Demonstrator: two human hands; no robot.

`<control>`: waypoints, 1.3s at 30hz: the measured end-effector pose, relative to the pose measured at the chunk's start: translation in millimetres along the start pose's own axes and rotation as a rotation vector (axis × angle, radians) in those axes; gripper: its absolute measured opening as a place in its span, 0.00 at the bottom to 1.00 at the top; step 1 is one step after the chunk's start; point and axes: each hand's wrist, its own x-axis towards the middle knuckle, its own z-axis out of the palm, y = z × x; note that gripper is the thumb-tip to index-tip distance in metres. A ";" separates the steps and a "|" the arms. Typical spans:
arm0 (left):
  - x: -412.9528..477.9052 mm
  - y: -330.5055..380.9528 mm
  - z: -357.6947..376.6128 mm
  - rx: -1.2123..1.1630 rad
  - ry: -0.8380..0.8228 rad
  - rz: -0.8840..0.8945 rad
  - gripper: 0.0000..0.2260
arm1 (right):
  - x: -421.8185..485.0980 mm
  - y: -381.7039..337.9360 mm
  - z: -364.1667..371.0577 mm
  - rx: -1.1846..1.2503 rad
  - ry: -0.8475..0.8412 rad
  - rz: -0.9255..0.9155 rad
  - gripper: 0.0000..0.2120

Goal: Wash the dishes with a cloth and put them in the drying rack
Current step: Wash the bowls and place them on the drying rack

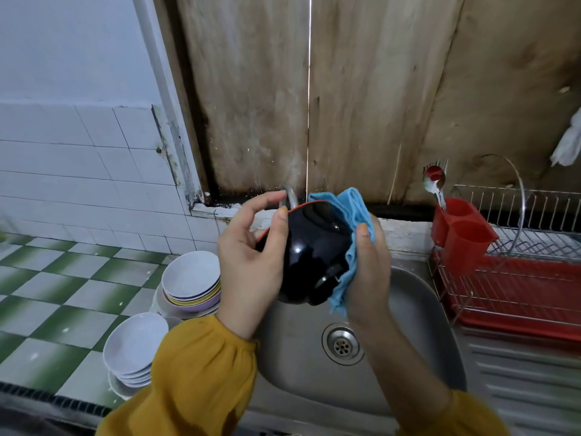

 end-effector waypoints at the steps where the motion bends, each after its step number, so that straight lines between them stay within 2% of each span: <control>1: 0.4 -1.5 -2.2 -0.020 -0.005 0.011 0.06 | -0.9 -3.2 0.0 -0.006 -0.024 -0.073 0.14; 2: 0.0 -2.3 -5.0 -0.048 -0.008 0.026 0.04 | -0.6 -4.4 -0.5 0.002 -0.036 -0.099 0.14; 3: -1.2 -4.3 -8.5 -0.096 -0.004 0.038 0.05 | 1.1 -5.6 -0.5 0.036 -0.025 -0.048 0.13; 6: 0.2 -12.9 -12.8 -0.208 -0.038 0.016 0.14 | 7.0 -5.5 -1.5 0.147 0.051 0.260 0.10; 7: 1.1 -16.2 -13.1 -0.190 -0.071 -0.029 0.18 | 7.9 -3.4 -1.8 0.120 0.068 0.294 0.09; 9: 4.5 -23.4 -11.6 -0.075 -0.130 -0.173 0.31 | 9.9 -2.7 -1.6 0.047 0.114 0.225 0.09; 11: 8.2 -24.2 -10.1 0.043 -0.161 -0.353 0.47 | 13.6 -4.3 -3.2 -0.059 0.107 0.059 0.08; 13: 8.1 -22.4 -11.0 -0.010 -0.195 -0.556 0.60 | 16.1 -5.5 -5.8 -0.172 0.037 -0.080 0.08; 16: 7.8 -23.0 -18.2 -0.235 -0.306 -0.717 0.56 | 18.0 -9.8 -9.9 -0.243 -0.127 -0.238 0.06; 18: 7.7 -24.2 -23.2 -0.250 -0.389 -0.699 0.52 | 20.9 -14.0 -14.4 -0.266 -0.252 -0.312 0.07; 20: 8.0 -27.1 -24.7 -0.196 -0.384 -0.651 0.54 | 29.2 -22.3 -18.7 -0.310 -0.347 -0.299 0.07; 22: 6.7 -29.3 -23.5 -0.057 -0.342 -0.570 0.60 | 41.6 -32.3 -14.8 -0.302 -0.323 -0.134 0.06; 24: 1.8 -27.3 -18.8 0.101 -0.353 -0.439 0.53 | 54.3 -38.6 -6.3 -0.379 -0.216 0.067 0.08; 25: -1.2 -26.8 -16.7 0.175 -0.351 -0.383 0.53 | 60.0 -38.9 -2.0 -0.491 -0.220 0.155 0.08; 27: -4.1 -27.3 -13.5 0.285 -0.357 -0.306 0.54 | 60.9 -39.1 4.9 -0.682 -0.342 0.260 0.03; 31: -4.0 -26.6 -11.7 0.395 -0.415 -0.178 0.45 | 32.3 -34.1 12.8 -0.990 -0.794 0.071 0.18; 33: -2.9 -26.9 -16.1 0.458 -0.436 -0.126 0.51 | 24.8 -35.3 13.3 -0.938 -0.865 0.005 0.17; 36: -1.9 -27.9 -25.9 0.422 -0.439 -0.138 0.64 | 33.2 -48.1 6.8 -0.814 -1.003 0.160 0.15; 37: -2.6 -26.6 -27.9 0.414 -0.440 -0.143 0.65 | 36.6 -50.7 4.1 -0.767 -1.011 0.239 0.16; 38: -3.4 -25.8 -28.6 0.394 -0.441 -0.137 0.65 | 38.5 -51.1 3.0 -0.723 -0.943 0.272 0.16; 39: -4.3 -25.8 -28.3 0.364 -0.440 -0.117 0.63 | 40.4 -49.9 3.2 -0.724 -0.785 0.194 0.16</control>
